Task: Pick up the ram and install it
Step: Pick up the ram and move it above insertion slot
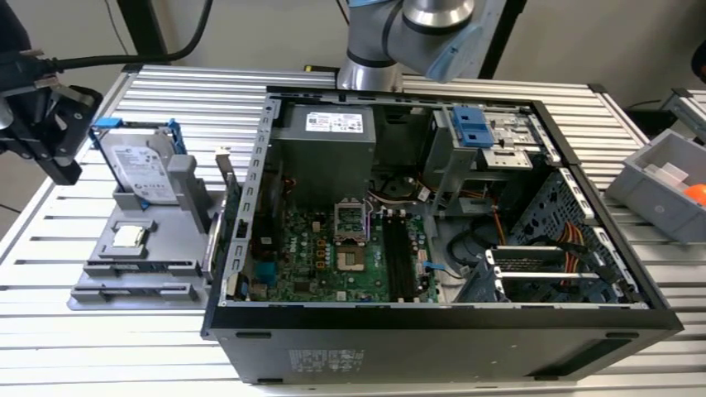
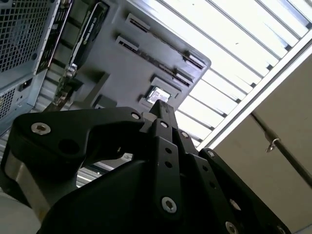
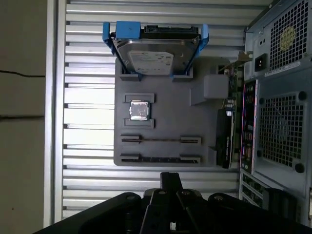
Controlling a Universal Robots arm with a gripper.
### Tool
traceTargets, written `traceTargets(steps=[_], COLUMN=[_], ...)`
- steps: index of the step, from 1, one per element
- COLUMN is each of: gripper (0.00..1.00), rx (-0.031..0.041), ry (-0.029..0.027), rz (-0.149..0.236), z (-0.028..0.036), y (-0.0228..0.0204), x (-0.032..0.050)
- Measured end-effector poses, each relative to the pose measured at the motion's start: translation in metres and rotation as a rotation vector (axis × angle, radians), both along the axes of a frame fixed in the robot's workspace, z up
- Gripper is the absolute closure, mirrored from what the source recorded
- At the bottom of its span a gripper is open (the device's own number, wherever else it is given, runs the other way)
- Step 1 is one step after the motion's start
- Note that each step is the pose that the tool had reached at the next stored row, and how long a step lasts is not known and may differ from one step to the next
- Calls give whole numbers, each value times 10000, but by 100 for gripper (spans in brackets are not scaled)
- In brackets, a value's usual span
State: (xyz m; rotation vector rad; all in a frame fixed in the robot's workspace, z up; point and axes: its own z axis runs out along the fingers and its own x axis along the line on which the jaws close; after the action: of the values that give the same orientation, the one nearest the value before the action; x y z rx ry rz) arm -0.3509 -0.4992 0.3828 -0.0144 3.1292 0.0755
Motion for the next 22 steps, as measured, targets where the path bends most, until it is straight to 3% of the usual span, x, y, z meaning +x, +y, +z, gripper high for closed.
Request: traceTargets(steps=[11,22], gripper=[100,100], rx=[1,1], ry=[-2,0], rz=[3,-10], z=[-2,-3], y=[-74,-85], x=[1,1])
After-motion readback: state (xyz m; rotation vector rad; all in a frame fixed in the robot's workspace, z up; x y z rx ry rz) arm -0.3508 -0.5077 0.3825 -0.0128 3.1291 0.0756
